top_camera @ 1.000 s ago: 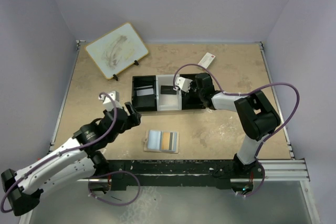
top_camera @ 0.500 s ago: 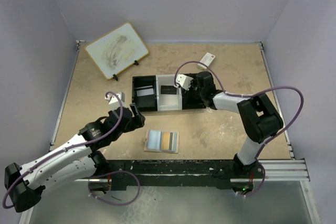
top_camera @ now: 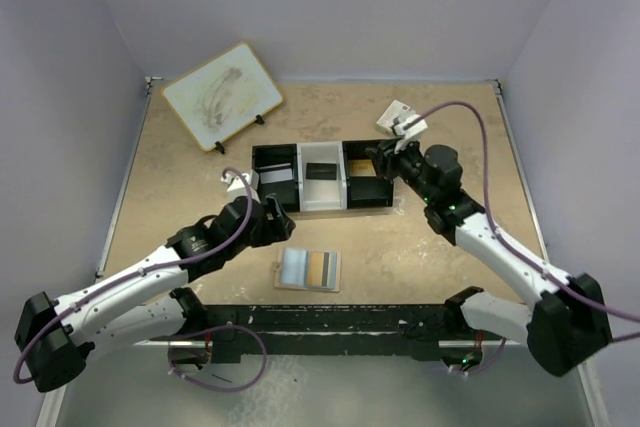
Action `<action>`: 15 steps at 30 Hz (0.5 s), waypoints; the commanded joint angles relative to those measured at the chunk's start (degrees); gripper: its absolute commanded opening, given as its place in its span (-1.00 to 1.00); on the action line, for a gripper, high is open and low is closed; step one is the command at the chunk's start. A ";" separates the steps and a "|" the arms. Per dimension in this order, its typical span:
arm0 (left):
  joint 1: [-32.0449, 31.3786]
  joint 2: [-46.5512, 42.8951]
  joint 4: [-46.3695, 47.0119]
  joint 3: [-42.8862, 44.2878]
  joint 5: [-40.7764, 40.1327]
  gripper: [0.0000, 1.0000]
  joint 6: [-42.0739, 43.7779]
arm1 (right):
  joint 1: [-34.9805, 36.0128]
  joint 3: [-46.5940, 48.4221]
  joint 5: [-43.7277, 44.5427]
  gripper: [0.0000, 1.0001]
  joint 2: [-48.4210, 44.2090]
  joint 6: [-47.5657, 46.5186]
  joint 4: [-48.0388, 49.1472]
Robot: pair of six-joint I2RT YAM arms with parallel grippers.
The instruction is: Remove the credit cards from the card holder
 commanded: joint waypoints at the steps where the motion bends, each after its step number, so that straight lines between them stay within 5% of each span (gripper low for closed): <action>1: 0.26 3.97 13.24 0.33 9.85 0.38 4.60 | 0.17 -5.11 -8.41 -0.08 -7.32 39.44 -9.94; 5: 0.24 10.63 13.63 2.34 10.29 0.36 6.46 | 2.78 -15.44 -17.28 -0.03 -11.97 51.63 -3.59; 10: 0.32 15.78 14.90 2.29 4.88 0.36 10.39 | 15.96 -27.58 -7.69 -0.04 -18.18 64.17 1.11; 15: 0.32 23.34 17.36 3.43 9.82 0.35 14.64 | 29.64 -30.66 0.45 -0.02 -17.94 72.41 0.03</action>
